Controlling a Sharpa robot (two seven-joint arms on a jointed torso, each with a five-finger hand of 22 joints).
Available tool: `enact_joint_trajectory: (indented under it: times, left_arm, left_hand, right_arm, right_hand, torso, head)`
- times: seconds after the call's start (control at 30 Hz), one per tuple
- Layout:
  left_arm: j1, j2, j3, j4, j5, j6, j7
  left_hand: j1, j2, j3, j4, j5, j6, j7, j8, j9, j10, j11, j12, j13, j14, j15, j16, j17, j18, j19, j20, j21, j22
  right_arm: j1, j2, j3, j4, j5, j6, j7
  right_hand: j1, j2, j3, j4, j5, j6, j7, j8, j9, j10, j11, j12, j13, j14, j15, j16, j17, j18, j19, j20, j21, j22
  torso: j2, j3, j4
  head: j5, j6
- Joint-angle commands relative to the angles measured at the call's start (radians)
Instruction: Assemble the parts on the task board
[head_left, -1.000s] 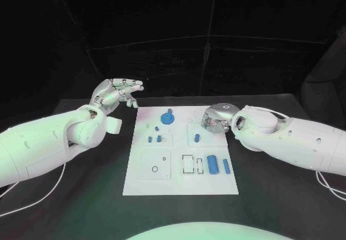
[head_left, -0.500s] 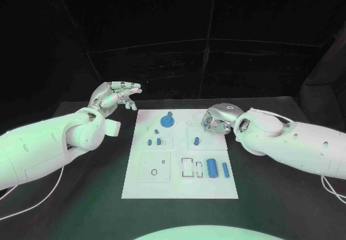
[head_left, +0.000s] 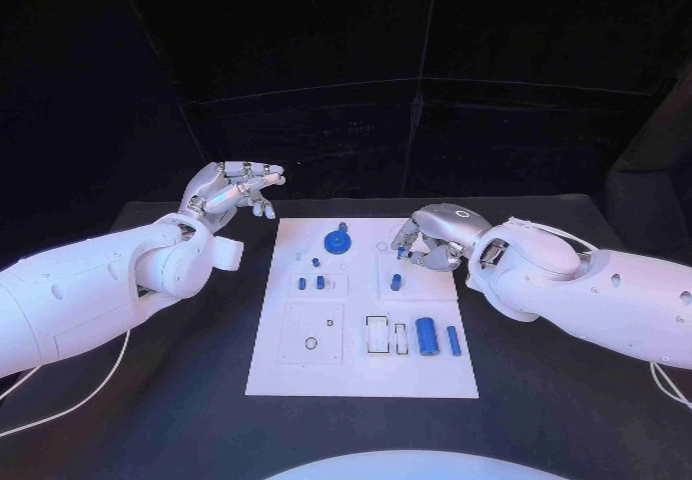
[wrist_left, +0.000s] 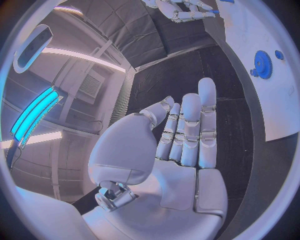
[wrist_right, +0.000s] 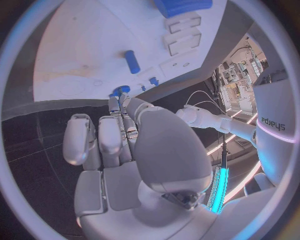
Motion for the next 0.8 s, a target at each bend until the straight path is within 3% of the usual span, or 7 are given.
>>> enact_joint_trajectory:
  times: [0.03,0.2,0.37,0.47,0.6,0.8]
  left_arm:
    - [0.002,0.001,0.001,0.003,0.006,-0.007,0.017]
    - [0.002,0.006,0.001,0.006,0.006,-0.006,0.018]
    - [0.002,0.011,0.001,0.008,0.006,-0.005,0.019]
    - [0.002,0.015,0.001,0.008,0.006,-0.003,0.019]
    - [0.002,0.020,0.001,0.009,0.006,0.000,0.019]
    - [0.002,0.025,0.001,0.008,0.006,0.003,0.019]
  left_hand:
    - [-0.004,-0.003,-0.006,0.001,0.002,-0.004,0.004,0.004,-0.001,-0.006,-0.001,0.003,-0.001,-0.008,0.001,-0.006,-0.001,0.013,-0.008,-0.002,-0.004,-0.001]
    - [-0.003,-0.003,-0.006,0.000,0.002,-0.005,0.004,0.004,-0.001,-0.007,-0.001,0.003,0.000,-0.009,0.001,-0.006,-0.002,0.013,-0.008,-0.002,-0.005,-0.002]
    - [-0.003,-0.003,-0.006,0.000,0.002,-0.005,0.004,0.004,-0.001,-0.007,-0.001,0.003,0.000,-0.009,0.001,-0.006,-0.002,0.013,-0.008,-0.002,-0.005,-0.002]
    - [-0.003,-0.003,-0.006,0.000,0.002,-0.005,0.004,0.004,-0.001,-0.007,-0.001,0.003,0.000,-0.009,0.001,-0.006,-0.002,0.013,-0.008,-0.002,-0.005,-0.002]
    - [-0.001,-0.002,-0.006,-0.001,0.002,-0.005,0.004,0.004,-0.001,-0.007,-0.001,0.004,0.000,-0.009,0.001,-0.007,-0.003,0.013,-0.008,-0.001,-0.006,-0.002]
    - [-0.001,-0.002,-0.006,-0.001,0.002,-0.005,0.004,0.004,-0.001,-0.007,-0.001,0.004,0.000,-0.009,0.001,-0.007,-0.003,0.013,-0.008,-0.001,-0.006,-0.002]
  right_arm:
    - [0.002,0.006,0.002,0.041,0.042,-0.050,0.019]
    - [0.002,0.035,0.003,0.076,0.047,-0.046,0.029]
    - [-0.002,0.089,0.001,0.069,0.043,-0.029,0.040]
    - [-0.020,0.123,-0.001,0.053,0.026,-0.017,0.049]
    - [-0.050,0.162,-0.003,0.028,0.006,-0.002,0.057]
    - [-0.082,0.212,-0.010,-0.012,-0.008,0.030,0.066]
  right_hand:
    - [-0.008,-0.001,0.005,0.000,0.003,0.006,0.003,-0.004,0.001,0.005,-0.001,-0.007,0.000,0.023,-0.004,0.004,0.002,-0.012,0.008,-0.001,0.006,0.002]
    - [-0.010,-0.002,0.009,-0.003,0.006,0.006,0.003,-0.004,0.001,0.004,-0.001,-0.007,0.000,0.023,-0.004,0.005,0.003,-0.012,0.009,-0.001,0.007,0.003]
    - [-0.011,-0.002,0.011,-0.005,0.008,0.005,0.004,-0.004,0.001,0.004,-0.001,-0.007,0.000,0.023,-0.004,0.005,0.002,-0.012,0.008,-0.001,0.007,0.003]
    - [-0.012,-0.002,0.014,-0.007,0.010,0.006,0.004,-0.004,0.001,0.005,-0.001,-0.008,0.000,0.023,-0.003,0.005,0.001,-0.012,0.007,-0.001,0.006,0.001]
    - [-0.013,-0.003,0.017,-0.009,0.013,0.006,0.004,-0.004,0.001,0.005,0.000,-0.008,0.000,0.022,-0.003,0.005,0.000,-0.012,0.007,-0.001,0.007,0.002]
    - [-0.015,-0.003,0.021,-0.012,0.017,0.004,0.005,-0.005,0.000,0.003,0.001,-0.009,0.000,0.021,-0.003,0.003,-0.004,-0.011,0.005,-0.001,0.005,0.000]
  torso:
    - [0.001,-0.0009,0.0018]
    - [0.001,-0.0010,0.0027]
    - [0.002,-0.0032,0.0028]
    - [0.001,-0.0004,-0.0003]
    - [0.002,-0.0001,0.0006]
    - [0.002,0.0008,-0.0002]
  head:
    - [0.004,-0.003]
    - [0.017,-0.011]
    - [0.033,-0.021]
    - [0.049,-0.030]
    - [0.062,-0.038]
    - [0.074,-0.045]
